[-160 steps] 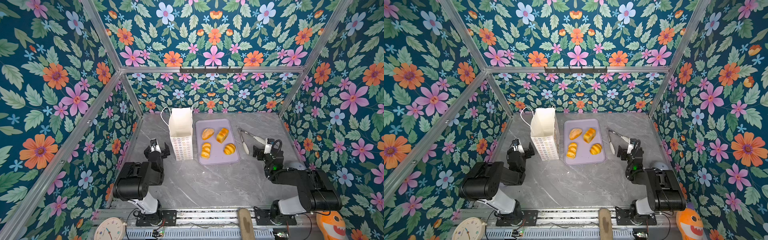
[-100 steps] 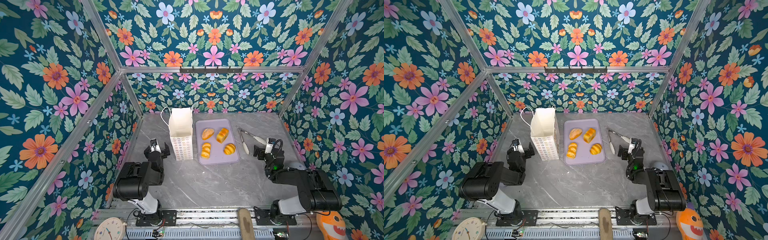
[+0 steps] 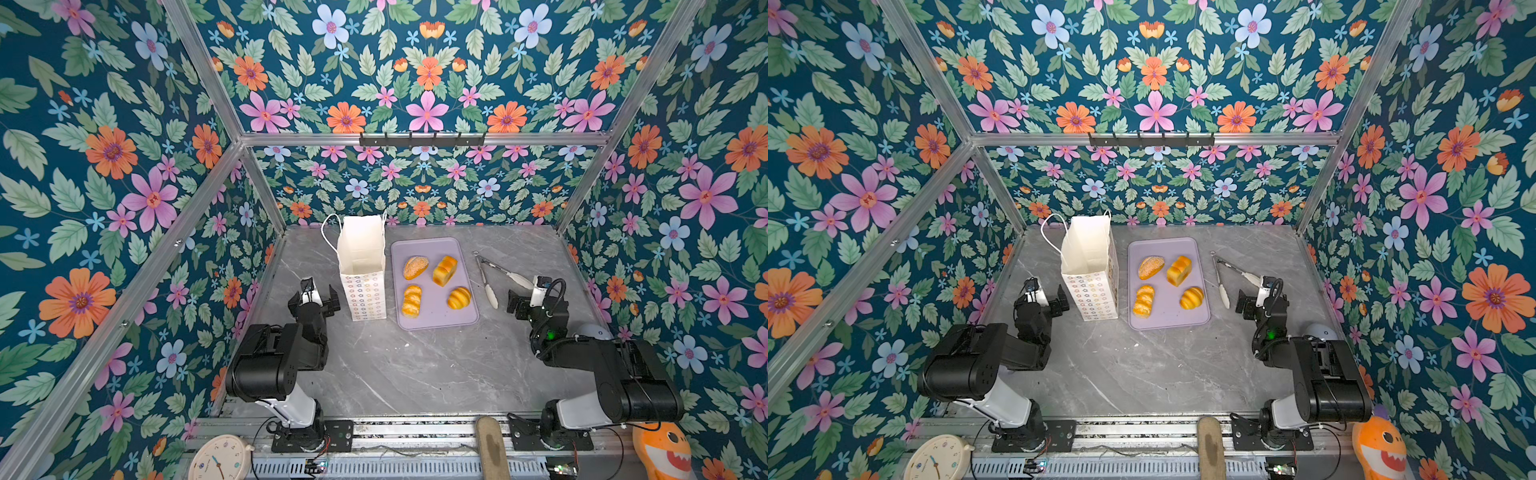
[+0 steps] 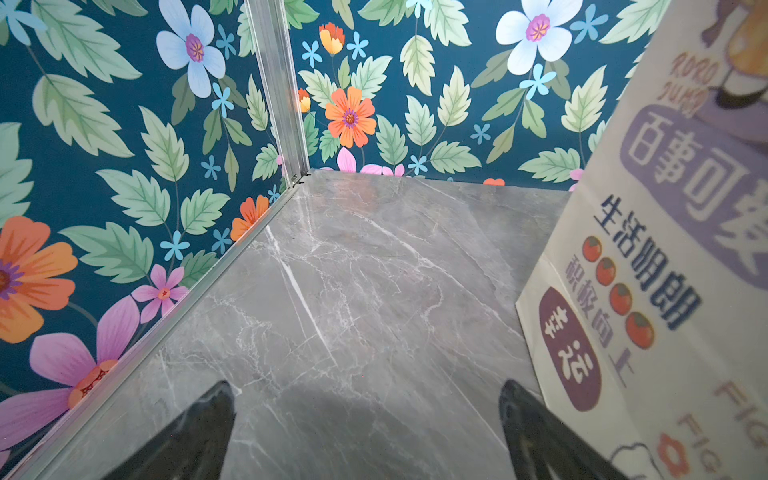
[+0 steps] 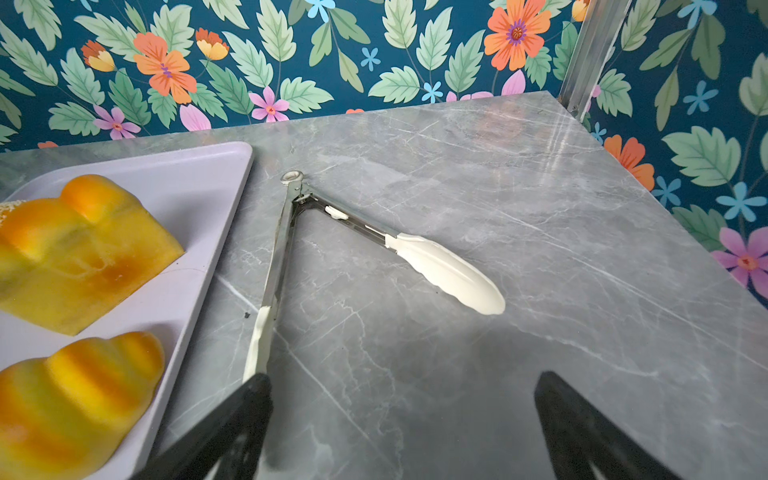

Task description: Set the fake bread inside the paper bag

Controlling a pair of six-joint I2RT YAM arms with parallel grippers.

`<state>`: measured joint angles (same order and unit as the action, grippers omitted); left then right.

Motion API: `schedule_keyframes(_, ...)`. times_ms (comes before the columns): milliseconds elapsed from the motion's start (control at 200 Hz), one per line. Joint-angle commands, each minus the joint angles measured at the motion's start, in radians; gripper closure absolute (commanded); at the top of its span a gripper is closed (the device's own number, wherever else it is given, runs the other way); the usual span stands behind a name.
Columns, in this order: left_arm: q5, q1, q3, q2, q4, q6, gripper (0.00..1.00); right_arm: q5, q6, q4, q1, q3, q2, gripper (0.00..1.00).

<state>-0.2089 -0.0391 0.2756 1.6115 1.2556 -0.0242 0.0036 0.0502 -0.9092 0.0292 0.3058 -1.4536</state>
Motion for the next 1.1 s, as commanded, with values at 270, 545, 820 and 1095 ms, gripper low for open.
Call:
schedule_keyframes(270,0.003,-0.001,-0.003,-0.002,0.003,0.007,0.0,0.008,0.001,-0.013,-0.002,-0.002,0.001,0.01)
schedule_keyframes(545,-0.014,-0.001,-0.055,-0.084,0.036,0.003,0.0,0.066,0.021,-0.056,-0.003,-0.047,0.055,0.01)
schedule_keyframes(820,-0.112,-0.001,0.042,-0.386,-0.467,-0.157,0.0,0.083,0.055,0.24,-0.002,0.014,0.322,0.01)
schedule_keyframes(1095,-0.133,0.001,0.229,-0.661,-1.007,-0.398,0.0,0.126,0.454,0.643,-0.002,0.232,0.518,0.01)
